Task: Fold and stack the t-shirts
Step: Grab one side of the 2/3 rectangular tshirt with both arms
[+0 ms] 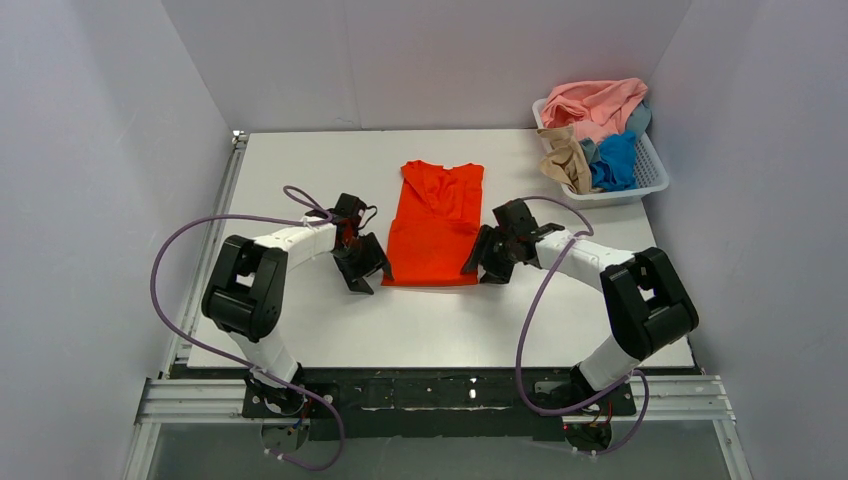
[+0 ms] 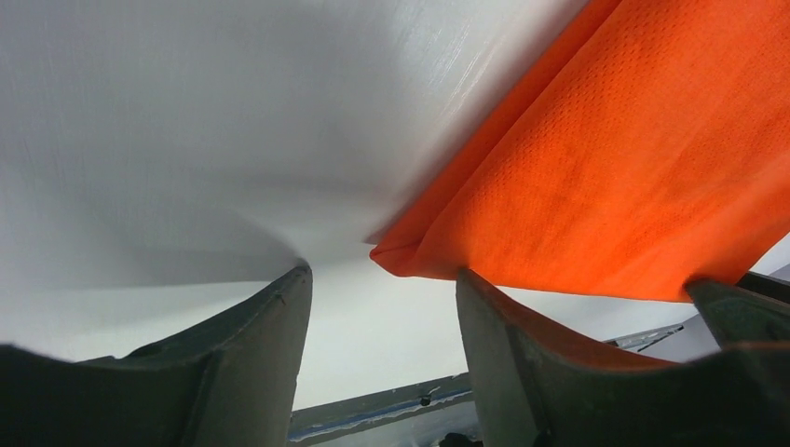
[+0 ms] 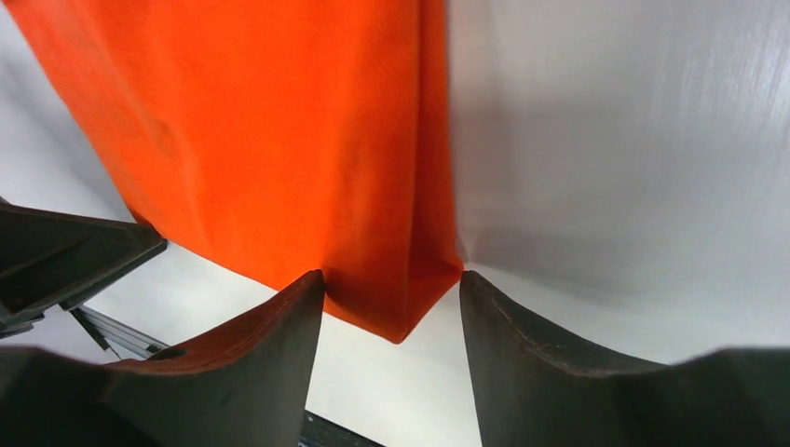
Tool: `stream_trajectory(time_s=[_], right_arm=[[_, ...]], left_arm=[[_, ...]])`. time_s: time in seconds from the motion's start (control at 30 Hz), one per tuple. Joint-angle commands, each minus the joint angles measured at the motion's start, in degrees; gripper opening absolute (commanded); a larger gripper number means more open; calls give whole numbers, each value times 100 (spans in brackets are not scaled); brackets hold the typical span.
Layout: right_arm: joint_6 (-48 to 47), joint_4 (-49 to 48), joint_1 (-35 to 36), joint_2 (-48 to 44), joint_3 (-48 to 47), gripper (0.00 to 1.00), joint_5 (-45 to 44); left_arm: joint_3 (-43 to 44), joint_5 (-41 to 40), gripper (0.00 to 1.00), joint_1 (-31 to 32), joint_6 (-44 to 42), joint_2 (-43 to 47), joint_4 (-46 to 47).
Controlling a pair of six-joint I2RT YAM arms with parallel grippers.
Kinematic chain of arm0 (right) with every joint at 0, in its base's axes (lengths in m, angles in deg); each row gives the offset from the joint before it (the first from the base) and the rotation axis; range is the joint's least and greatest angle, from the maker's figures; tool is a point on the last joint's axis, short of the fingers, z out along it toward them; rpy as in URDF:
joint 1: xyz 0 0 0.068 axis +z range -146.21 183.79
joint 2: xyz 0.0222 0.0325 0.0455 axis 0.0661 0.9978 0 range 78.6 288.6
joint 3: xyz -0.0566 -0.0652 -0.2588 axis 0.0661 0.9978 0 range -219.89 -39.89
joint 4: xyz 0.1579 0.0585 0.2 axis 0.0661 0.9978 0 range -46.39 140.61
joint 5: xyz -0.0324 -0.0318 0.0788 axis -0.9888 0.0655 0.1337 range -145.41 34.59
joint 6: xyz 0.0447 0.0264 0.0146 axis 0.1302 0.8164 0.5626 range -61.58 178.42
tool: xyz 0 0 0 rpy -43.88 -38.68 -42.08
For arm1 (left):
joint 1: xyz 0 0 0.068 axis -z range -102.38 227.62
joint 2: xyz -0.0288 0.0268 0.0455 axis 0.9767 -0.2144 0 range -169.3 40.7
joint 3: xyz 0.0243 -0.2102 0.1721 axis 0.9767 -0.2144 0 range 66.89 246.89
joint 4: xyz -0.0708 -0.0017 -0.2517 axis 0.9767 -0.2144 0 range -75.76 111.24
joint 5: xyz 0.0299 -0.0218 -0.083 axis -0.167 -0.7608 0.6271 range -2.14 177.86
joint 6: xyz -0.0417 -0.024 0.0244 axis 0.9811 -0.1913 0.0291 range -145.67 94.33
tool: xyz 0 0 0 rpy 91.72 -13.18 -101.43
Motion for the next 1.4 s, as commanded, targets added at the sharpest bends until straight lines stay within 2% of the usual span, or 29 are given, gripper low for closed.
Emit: stream_trajectory(time_s=[0.0, 0.17, 0.23, 0.33, 0.43, 0.5, 0.53, 0.57, 0.6, 0.63, 0.73, 1.03, 1.23, 1.37], right_arm=[[371, -330, 40, -21, 369, 61, 166], [487, -390, 64, -21, 686, 57, 234], [506, -459, 67, -6, 776, 53, 236], [531, -524, 65, 62, 787, 41, 312], [543, -585, 65, 97, 798, 28, 328], [523, -570, 65, 115, 796, 23, 261], [513, -557, 65, 119, 792, 19, 235], [504, -542, 65, 130, 787, 14, 238], [495, -534, 66, 137, 783, 11, 258], [484, -531, 65, 131, 778, 7, 293], [360, -428, 69, 16, 746, 3, 485], [-434, 839, 272, -864, 849, 1, 1204], [-543, 1830, 819, -1845, 1052, 1, 1719], [-477, 2595, 1080, -2376, 746, 1, 1919]], left_arm=[[-127, -47, 55, 57, 29, -271, -477], [-146, -113, 51, 118, 74, -412, -462], [-130, -171, 50, 134, 84, -489, -430], [-40, -115, 47, 133, 123, -676, -361], [41, -35, 38, 174, 171, -863, -265], [99, -77, 28, 198, 165, -956, -260], [119, -84, 20, 202, 165, -998, -260], [152, -89, 5, 203, 165, -1044, -269], [172, -85, 0, 208, 162, -1066, -296], [168, -67, 0, 204, 168, -1066, -293], [47, -49, 0, 235, 132, -875, -319], [-1218, -399, 0, 734, -2, 872, -798], [-1932, -790, 0, 1191, 117, 2834, -1913], [-1763, -943, 0, 1401, 290, 4065, -2754]])
